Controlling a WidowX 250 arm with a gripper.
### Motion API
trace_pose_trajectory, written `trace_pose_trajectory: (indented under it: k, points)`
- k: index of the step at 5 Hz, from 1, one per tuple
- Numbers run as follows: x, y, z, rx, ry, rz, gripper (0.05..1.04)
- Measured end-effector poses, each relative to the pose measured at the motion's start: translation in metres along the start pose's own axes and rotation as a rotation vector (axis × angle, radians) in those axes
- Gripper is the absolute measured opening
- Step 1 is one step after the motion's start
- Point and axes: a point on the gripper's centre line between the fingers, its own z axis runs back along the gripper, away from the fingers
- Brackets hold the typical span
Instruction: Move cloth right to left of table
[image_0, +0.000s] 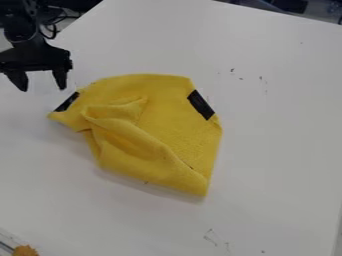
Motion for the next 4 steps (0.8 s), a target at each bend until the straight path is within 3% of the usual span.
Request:
trace_pose_trajectory:
  k: [1, 2, 4]
  points:
    - [-0.003, -0.017, 0.008, 0.005, 0.021, -0.055, 1.006]
    - [-0.010, -0.052, 0.032, -0.043, 0.040, -0.105, 1.006]
    - [-0.045, -0.111, 0.044, -0.082, 0.125, -0.153, 1.006]
